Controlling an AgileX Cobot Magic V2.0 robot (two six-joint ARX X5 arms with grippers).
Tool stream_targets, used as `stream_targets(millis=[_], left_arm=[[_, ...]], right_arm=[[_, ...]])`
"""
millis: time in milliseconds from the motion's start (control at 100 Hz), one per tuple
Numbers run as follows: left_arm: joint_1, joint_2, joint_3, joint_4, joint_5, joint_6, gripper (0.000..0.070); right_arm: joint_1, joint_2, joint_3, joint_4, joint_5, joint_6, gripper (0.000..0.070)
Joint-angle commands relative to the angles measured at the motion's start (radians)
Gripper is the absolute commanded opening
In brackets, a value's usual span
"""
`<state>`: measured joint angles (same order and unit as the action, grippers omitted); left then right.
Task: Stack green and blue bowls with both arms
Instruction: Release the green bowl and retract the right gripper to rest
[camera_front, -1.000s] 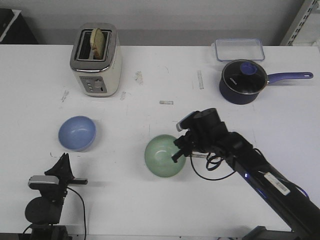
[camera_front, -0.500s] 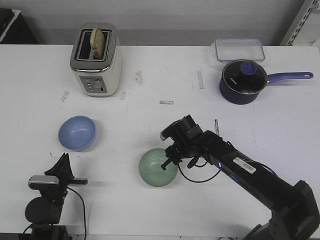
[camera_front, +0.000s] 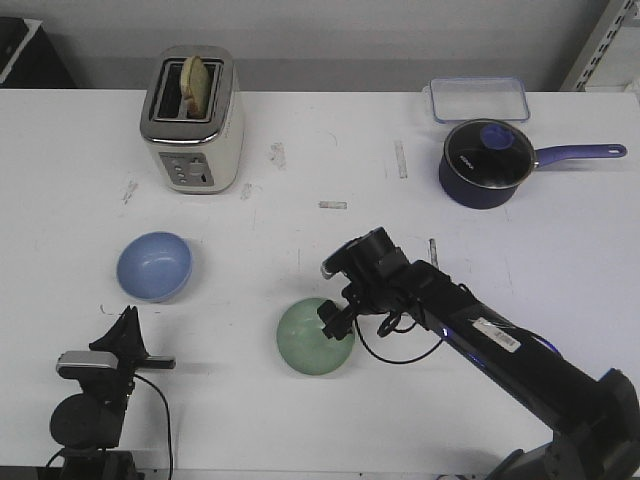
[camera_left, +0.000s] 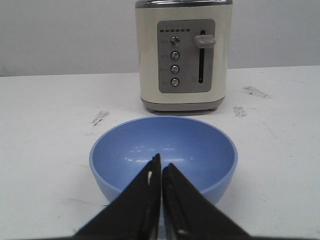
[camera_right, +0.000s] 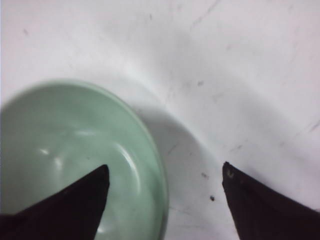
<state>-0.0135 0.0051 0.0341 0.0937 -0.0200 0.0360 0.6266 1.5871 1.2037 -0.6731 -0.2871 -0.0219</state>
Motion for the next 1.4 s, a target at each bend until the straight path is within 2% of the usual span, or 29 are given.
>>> stream_targets(millis=[0, 70, 120, 160, 240, 260, 460, 530, 660, 810, 1090, 1240, 1390], left_arm=[[0.0, -0.001, -0.021, 0.012, 0.001, 0.005, 0.0001], [0.0, -0.001, -0.021, 0.013, 0.001, 0.005, 0.0001], [0.0, -0.001, -0.021, 0.012, 0.001, 0.005, 0.0001], [0.0, -0.001, -0.021, 0.013, 0.001, 0.005, 0.0001], [0.0, -0.001, -0.021, 0.012, 0.001, 0.005, 0.0001], [0.0, -0.001, -0.021, 0.012, 0.001, 0.005, 0.0001], [0.0, -0.001, -0.021, 0.012, 0.001, 0.005, 0.0001], [0.0, -0.001, -0.021, 0.013, 0.0, 0.005, 0.0001], [0.0, -0.001, -0.021, 0.012, 0.0, 0.005, 0.0001], [0.0, -0.001, -0.021, 0.011, 0.0, 0.005, 0.0001], [0.0, -0.001, -0.02, 0.014, -0.007, 0.0, 0.0001], [0.0, -0.001, 0.016, 0.014, -0.009, -0.039, 0.0001], [0.0, 0.02, 0.138, -0.007, -0.01, -0.081, 0.0001]], right_arm=[[-0.006, -0.03, 0.064, 0.014, 0.0, -0.01, 0.0512], [-0.031, -0.064, 0.1, 0.015, 0.001, -0.009, 0.0498], [-0.051, -0.09, 0.125, 0.015, 0.003, -0.009, 0.0422], [-0.07, -0.114, 0.142, 0.015, 0.01, -0.009, 0.0322], [-0.112, -0.178, 0.153, 0.017, 0.038, -0.008, 0.0044], [-0.124, -0.195, 0.153, 0.014, 0.049, -0.008, 0.0], [-0.24, -0.376, 0.146, -0.069, 0.261, -0.017, 0.0], [-0.285, -0.439, 0.119, -0.074, 0.296, -0.024, 0.0], [-0.377, -0.573, 0.003, -0.025, 0.295, -0.025, 0.0], [-0.455, -0.737, -0.21, 0.074, 0.295, -0.027, 0.0], [-0.515, -1.0, -0.615, 0.28, 0.294, 0.005, 0.0], [-0.515, -1.051, -0.691, 0.293, 0.294, 0.006, 0.0], [-0.515, -1.05, -0.693, 0.311, 0.294, 0.006, 0.0]])
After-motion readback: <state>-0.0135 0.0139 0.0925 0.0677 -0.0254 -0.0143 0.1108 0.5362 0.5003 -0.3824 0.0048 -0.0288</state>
